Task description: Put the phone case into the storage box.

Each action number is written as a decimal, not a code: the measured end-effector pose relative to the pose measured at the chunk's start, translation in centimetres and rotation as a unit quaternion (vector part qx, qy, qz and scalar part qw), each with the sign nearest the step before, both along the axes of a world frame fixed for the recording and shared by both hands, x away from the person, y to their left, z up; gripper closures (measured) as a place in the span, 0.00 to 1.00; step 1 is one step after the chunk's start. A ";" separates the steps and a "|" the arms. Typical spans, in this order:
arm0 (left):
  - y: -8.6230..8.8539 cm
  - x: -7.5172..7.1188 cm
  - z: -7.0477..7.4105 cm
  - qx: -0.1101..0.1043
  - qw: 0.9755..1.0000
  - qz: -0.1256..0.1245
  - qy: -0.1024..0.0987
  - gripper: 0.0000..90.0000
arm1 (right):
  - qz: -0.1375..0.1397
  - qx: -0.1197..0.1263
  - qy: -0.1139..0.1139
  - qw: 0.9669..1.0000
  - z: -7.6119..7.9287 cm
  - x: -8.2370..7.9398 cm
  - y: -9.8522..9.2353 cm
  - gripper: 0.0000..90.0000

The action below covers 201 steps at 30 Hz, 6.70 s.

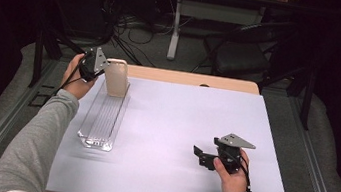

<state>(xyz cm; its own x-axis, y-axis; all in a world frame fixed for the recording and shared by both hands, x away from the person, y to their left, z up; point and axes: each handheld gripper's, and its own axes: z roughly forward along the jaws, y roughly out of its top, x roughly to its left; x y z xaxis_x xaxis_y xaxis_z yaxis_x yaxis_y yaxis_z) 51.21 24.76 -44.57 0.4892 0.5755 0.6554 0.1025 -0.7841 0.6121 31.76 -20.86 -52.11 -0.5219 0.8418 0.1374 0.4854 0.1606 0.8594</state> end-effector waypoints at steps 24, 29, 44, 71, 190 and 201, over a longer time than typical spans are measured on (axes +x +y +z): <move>-0.3 0.0 -0.2 0.012 1.000 -0.006 -0.008 0.88 | 0.004 -0.003 0.001 1.000 -0.1 0.1 0.1 0.16; -0.5 0.0 -0.4 0.030 0.999 -0.012 -0.020 0.88 | 0.005 -0.002 0.002 1.000 -0.2 0.1 0.1 0.16; -0.2 0.4 -0.5 0.028 0.999 -0.008 -0.019 0.88 | 0.008 -0.004 0.004 1.000 -0.2 0.1 0.2 0.16; -0.2 0.5 -0.5 0.026 0.999 0.007 -0.023 0.66 | 0.009 -0.004 0.005 1.000 -0.2 0.1 0.1 0.16; -2.5 -15.7 -0.7 -0.381 0.894 -0.081 0.221 0.17 | 0.010 -0.017 -0.006 1.000 -0.3 0.2 0.3 0.16; -2.4 -16.5 -2.6 -0.373 0.900 -0.073 0.211 0.17 | 0.014 -0.027 -0.017 0.999 -0.3 -0.1 0.4 0.16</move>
